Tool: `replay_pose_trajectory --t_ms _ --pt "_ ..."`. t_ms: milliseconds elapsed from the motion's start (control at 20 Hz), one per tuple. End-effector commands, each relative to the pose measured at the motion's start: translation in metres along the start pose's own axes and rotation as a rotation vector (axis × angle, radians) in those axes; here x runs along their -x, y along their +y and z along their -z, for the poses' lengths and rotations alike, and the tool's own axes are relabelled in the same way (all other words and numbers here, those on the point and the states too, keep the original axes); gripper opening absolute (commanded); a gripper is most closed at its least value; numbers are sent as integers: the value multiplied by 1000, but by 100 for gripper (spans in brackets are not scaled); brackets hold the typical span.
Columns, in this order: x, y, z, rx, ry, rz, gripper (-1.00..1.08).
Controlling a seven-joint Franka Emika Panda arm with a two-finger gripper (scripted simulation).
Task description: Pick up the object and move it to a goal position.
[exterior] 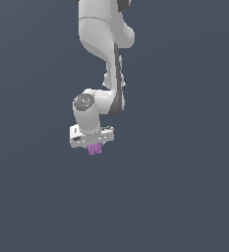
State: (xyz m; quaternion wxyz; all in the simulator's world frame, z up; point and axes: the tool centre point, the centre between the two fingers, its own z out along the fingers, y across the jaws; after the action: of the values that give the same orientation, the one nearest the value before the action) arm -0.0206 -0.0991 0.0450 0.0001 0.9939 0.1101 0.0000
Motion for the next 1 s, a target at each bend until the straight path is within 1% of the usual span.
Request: replay_pose_trajectory --t_ms 0,250,450,700,950 --pt "2 1 7 1 1 0 -100" --pt "9 6 30 1 1 0 -100" --pt "17 11 58 1 1 0 -100" --pt "32 20 106 0 1 0 -100" --pt "49 31 163 -1 1 0 -100"
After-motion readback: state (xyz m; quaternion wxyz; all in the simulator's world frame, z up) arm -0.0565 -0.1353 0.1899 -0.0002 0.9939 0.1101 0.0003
